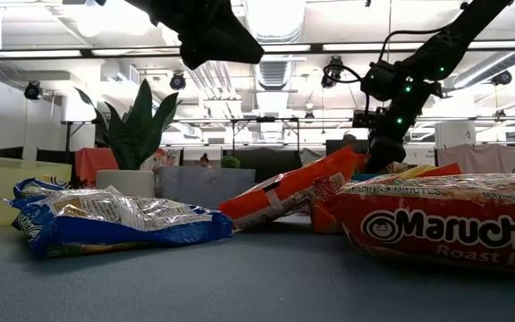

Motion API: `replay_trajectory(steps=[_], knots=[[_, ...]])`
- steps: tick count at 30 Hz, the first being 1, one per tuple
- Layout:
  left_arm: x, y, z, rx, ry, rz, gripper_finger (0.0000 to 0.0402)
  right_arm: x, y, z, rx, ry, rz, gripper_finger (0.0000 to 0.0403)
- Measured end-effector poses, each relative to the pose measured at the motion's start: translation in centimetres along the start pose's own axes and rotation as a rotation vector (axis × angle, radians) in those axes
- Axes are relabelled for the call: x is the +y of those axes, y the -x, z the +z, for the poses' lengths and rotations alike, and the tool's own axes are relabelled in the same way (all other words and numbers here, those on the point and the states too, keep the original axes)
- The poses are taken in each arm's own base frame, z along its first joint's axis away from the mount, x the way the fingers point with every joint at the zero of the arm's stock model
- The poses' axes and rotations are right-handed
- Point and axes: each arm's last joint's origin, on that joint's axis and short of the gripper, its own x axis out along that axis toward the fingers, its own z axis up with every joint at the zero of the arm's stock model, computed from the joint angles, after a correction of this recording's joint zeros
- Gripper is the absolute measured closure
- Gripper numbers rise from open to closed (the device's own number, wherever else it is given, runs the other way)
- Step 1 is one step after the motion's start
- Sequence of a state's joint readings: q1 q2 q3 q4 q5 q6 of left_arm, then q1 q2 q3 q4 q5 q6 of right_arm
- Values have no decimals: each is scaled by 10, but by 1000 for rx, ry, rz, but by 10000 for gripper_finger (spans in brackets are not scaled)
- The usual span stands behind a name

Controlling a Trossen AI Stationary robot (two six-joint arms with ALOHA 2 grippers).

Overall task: Sort Maruchan noodles
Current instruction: Put the orange noodle pack into blue bin, then put the blue noodle pack into the yellow bin

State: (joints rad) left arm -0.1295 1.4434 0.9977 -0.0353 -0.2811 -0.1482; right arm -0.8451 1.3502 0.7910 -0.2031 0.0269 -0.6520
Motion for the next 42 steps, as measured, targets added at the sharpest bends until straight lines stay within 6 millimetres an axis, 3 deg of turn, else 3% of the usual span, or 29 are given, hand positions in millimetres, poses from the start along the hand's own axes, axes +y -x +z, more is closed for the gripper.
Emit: replay_trajectory(steps=[23, 42], knots=[[-1, -6, -3, 5, -2, 0, 332, -3, 0, 0, 37, -111, -71, 206], [-1, -6, -3, 3, -1, 0, 332, -26, 15, 26, -5, -115, -195, 207]])
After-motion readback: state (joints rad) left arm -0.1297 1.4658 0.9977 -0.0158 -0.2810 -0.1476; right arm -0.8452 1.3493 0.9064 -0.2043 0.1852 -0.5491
